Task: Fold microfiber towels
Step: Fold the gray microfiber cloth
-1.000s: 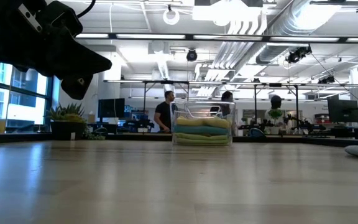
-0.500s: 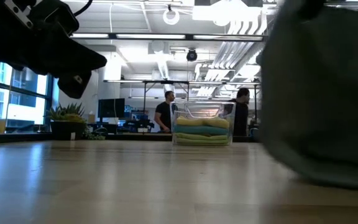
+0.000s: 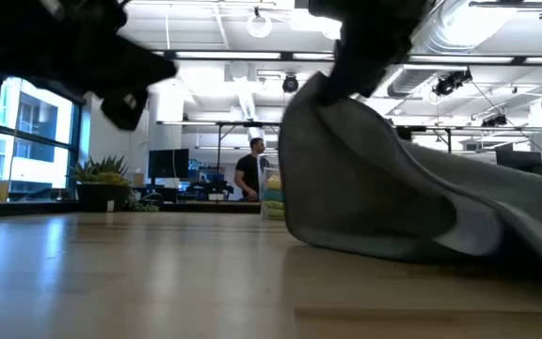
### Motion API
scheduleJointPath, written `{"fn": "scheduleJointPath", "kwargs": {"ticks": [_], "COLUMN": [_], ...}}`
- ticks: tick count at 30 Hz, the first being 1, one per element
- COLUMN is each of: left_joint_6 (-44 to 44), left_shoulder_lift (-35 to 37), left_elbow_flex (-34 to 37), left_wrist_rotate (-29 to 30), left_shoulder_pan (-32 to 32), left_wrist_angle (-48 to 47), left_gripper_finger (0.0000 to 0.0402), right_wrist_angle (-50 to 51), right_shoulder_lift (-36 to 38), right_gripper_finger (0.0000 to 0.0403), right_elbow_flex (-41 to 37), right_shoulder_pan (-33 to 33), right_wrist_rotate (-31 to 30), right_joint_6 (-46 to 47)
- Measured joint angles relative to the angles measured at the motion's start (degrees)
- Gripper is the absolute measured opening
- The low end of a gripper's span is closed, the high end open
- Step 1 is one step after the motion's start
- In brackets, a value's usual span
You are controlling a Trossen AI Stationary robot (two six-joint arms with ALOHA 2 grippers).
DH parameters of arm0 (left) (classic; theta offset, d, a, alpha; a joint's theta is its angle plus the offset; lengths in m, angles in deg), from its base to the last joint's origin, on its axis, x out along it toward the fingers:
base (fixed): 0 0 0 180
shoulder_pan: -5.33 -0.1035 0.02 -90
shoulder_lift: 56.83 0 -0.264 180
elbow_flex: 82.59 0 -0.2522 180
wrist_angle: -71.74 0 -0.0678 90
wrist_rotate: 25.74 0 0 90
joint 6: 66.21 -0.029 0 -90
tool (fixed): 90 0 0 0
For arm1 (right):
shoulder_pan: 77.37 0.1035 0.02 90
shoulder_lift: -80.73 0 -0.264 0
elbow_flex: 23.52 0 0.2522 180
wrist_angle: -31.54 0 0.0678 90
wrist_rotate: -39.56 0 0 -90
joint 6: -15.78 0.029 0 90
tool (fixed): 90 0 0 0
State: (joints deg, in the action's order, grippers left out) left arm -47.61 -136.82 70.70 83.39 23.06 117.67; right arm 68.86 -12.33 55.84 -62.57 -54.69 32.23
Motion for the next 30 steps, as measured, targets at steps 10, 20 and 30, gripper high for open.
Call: {"fn": "scheduleJointPath", "kwargs": {"ticks": [10, 20, 30], "left_joint_6": [-7.48, -14.17, -21.59], "left_shoulder_lift": [-2.37, -12.09, -16.69], "left_elbow_flex": [-14.19, -23.02, -27.53], "left_wrist_rotate": [3.12, 15.21, 22.99], "left_shoulder_pan": [0.23, 2.64, 3.39], "left_wrist_angle": [-18.50, -20.00, -21.53], "left_gripper_finger": [0.0115, 0.0208, 0.0184], "right_wrist_angle": [-8.46, -11.53, -15.32], "right_shoulder_lift": [-0.35, -0.35, -0.37], "right_gripper_finger": [0.0000, 0.0000, 0.0000], "right_elbow_flex": [-0.87, -0.87, -0.85], "right_shoulder_pan": [-2.09, -2.07, -2.01], "right_wrist_rotate": [0.00, -1.29, -1.29], "right_joint_6": [4.18, 6.66, 6.64]}}
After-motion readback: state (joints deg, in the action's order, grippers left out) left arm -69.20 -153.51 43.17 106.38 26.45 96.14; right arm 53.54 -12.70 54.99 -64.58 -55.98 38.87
